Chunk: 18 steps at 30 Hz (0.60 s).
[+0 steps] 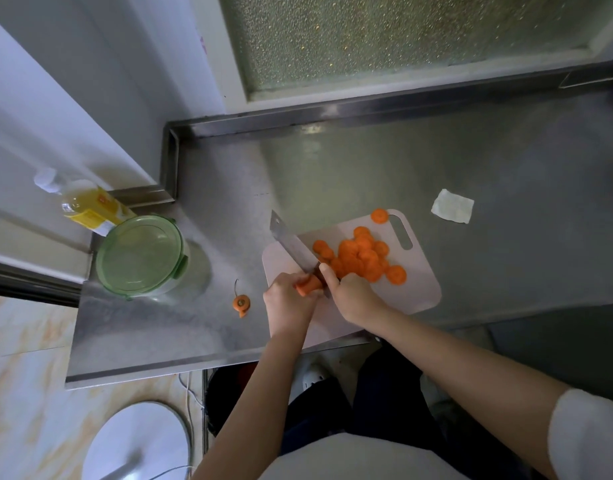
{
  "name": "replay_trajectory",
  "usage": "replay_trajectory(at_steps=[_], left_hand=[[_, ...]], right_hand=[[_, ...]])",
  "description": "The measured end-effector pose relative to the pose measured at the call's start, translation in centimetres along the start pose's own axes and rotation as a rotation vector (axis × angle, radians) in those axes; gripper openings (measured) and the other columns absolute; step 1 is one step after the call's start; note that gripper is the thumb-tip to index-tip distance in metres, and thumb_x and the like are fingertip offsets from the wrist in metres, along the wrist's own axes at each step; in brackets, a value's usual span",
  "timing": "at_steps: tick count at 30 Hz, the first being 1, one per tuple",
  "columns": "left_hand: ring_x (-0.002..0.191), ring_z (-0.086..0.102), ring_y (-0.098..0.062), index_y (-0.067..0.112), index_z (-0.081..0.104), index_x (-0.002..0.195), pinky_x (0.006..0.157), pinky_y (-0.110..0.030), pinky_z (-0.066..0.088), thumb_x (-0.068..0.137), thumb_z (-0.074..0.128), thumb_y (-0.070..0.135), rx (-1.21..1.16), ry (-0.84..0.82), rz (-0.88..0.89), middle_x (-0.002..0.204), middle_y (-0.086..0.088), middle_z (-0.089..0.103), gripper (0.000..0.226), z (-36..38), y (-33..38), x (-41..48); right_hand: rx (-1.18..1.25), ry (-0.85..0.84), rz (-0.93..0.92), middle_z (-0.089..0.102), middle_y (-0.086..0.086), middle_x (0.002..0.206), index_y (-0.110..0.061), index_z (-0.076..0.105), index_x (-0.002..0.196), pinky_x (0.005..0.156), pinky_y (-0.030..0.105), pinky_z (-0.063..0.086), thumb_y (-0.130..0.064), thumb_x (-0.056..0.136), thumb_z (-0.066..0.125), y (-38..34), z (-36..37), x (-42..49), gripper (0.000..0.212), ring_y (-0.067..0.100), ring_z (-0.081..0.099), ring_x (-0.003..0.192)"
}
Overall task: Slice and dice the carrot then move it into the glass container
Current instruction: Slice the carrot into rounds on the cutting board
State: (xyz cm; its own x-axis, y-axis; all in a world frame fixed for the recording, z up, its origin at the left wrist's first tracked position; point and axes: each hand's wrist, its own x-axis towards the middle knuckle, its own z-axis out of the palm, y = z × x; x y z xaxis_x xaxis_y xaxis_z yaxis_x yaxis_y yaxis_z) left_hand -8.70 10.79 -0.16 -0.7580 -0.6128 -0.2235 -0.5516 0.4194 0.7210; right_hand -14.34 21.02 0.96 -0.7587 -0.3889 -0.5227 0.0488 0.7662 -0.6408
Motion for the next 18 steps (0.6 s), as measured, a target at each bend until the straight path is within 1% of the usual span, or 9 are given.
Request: replay_trajectory(at_steps=[2,4,6,8,9,10,12,15,18], left_hand=[[0.084,0.055,-0.009,0.014,0.073,0.097,0.075,-0.010,0.036,0.073,0.077,0.017,-0.009,-0.005,0.006,0.100,-0.001,0.067,0.024,0.0,-0.1,0.0],[0.082,0.052,-0.006,0.014,0.072,0.097,0.068,-0.003,0.034,0.072,0.078,0.017,-0.010,-0.007,0.026,0.098,-0.001,0.065,0.025,0.2,-0.3,0.0],[0.078,0.050,-0.005,0.013,0.072,0.095,0.067,0.001,0.034,0.070,0.079,0.015,-0.011,0.003,0.051,0.096,-0.002,0.064,0.026,0.4,-0.5,-0.1],[0.076,0.049,-0.005,0.013,0.072,0.095,0.069,0.002,0.034,0.068,0.080,0.013,-0.015,0.016,0.067,0.094,-0.002,0.063,0.028,0.5,-0.7,-0.1],[0.076,0.049,-0.005,0.012,0.072,0.095,0.070,0.003,0.033,0.067,0.080,0.012,-0.016,0.018,0.070,0.094,-0.002,0.063,0.029,0.6,-0.8,-0.1],[0.077,0.049,-0.005,0.012,0.072,0.096,0.070,0.003,0.033,0.066,0.080,0.012,-0.016,0.022,0.083,0.095,-0.003,0.062,0.031,0.7,-0.9,0.0],[0.079,0.051,-0.008,0.009,0.071,0.097,0.071,0.004,0.032,0.065,0.080,0.010,-0.019,0.028,0.105,0.095,-0.005,0.062,0.034,0.9,-1.2,0.0],[0.085,0.055,-0.016,0.008,0.070,0.101,0.073,0.002,0.033,0.064,0.080,0.007,-0.043,0.003,0.106,0.098,-0.006,0.059,0.039,0.8,-1.4,0.2],[0.092,0.053,-0.015,0.011,0.065,0.109,0.077,-0.006,0.032,0.067,0.078,0.009,-0.035,-0.057,0.095,0.102,-0.002,0.054,0.045,0.6,-1.4,0.4]], right_hand=[[0.011,0.062,-0.061,0.051,0.012,0.132,-0.007,0.056,0.126,0.091,0.028,0.032,-0.040,0.102,0.033,0.1,-0.2,0.3,0.047,0.029,0.044,0.122],[0.000,0.051,-0.085,0.048,0.008,0.136,-0.011,0.052,0.132,0.095,0.028,0.029,-0.044,0.101,0.033,0.5,0.0,0.6,0.049,0.028,0.042,0.124],[-0.020,0.034,-0.064,0.047,0.007,0.136,-0.014,0.051,0.134,0.092,0.027,0.029,-0.061,0.093,0.028,0.8,-0.2,0.9,0.066,0.027,0.041,0.122],[-0.072,0.082,-0.070,0.047,0.006,0.132,-0.016,0.053,0.131,0.091,0.030,0.030,-0.073,0.076,0.013,0.8,0.0,1.2,0.089,0.028,0.042,0.119],[-0.098,0.109,-0.061,0.051,0.008,0.124,-0.016,0.059,0.121,0.089,0.032,0.033,-0.075,0.076,0.010,0.9,0.1,1.4,0.089,0.029,0.045,0.115],[-0.103,0.114,-0.005,0.057,0.011,0.107,-0.013,0.064,0.102,0.083,0.032,0.036,-0.074,0.083,0.010,0.8,0.2,1.7,0.084,0.030,0.051,0.106],[-0.030,0.024,0.152,0.054,0.009,0.068,-0.009,0.050,0.063,0.065,0.029,0.038,-0.064,0.094,0.017,0.8,0.2,2.2,0.071,0.029,0.057,0.080],[0.085,-0.064,0.217,0.046,0.009,0.053,-0.008,0.041,0.055,0.049,0.027,0.033,-0.064,0.094,0.020,0.7,-0.2,2.4,0.071,0.024,0.047,0.052],[0.123,-0.068,0.185,0.044,0.007,0.052,-0.010,0.042,0.057,0.048,0.027,0.033,-0.065,0.093,0.022,1.0,-0.5,2.3,0.070,0.020,0.043,0.048]])
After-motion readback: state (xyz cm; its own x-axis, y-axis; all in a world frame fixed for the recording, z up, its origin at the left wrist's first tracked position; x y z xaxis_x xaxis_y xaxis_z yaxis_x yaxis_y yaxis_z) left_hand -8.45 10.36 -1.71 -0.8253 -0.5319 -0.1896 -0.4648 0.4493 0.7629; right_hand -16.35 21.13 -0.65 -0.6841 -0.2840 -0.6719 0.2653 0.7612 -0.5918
